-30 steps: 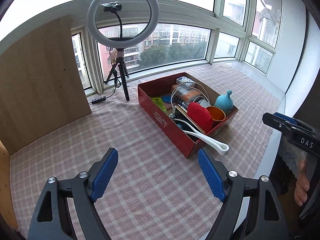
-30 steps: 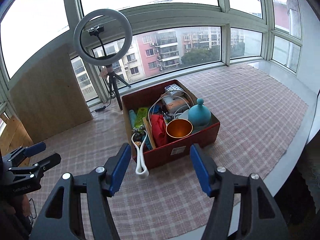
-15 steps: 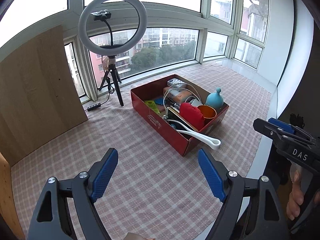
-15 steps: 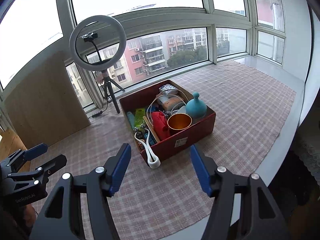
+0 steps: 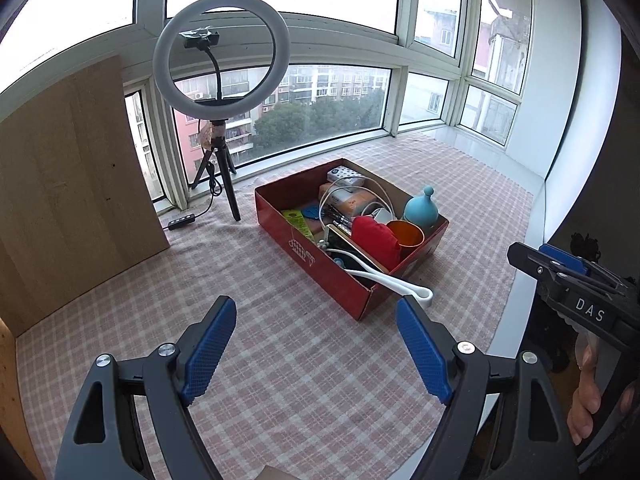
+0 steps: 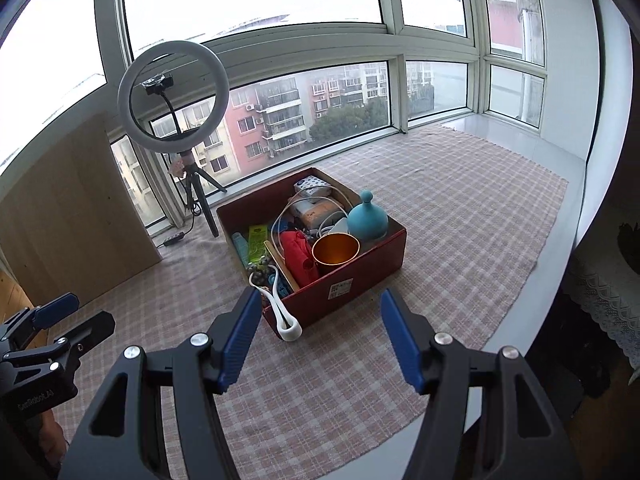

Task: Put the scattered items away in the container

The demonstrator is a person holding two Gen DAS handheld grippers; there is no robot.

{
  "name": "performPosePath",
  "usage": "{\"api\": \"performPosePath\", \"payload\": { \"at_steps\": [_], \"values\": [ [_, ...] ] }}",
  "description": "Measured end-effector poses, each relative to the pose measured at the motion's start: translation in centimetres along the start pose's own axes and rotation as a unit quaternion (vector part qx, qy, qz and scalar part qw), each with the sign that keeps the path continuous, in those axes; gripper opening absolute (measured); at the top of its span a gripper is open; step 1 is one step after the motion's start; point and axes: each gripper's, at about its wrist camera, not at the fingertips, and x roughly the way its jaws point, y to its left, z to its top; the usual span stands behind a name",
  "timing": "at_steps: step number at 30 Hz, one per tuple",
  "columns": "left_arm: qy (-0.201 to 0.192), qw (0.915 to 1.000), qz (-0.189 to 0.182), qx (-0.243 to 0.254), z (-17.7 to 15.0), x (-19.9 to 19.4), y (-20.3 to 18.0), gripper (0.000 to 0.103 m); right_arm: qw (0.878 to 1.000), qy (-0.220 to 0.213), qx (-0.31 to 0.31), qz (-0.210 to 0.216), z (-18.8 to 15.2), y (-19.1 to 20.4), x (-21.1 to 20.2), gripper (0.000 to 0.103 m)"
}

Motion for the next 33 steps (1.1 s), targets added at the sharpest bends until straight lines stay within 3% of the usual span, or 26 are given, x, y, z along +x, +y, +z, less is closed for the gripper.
{"api": "performPosePath", "payload": {
  "at_steps": [33],
  "values": [
    [-0.02,0.9998,-0.003,0.003,-0.1,-0.8,-0.6,0.081,1.0,0.021,0.001,0.01,-0.5,0.3,1.1,0.061]
  ]
}}
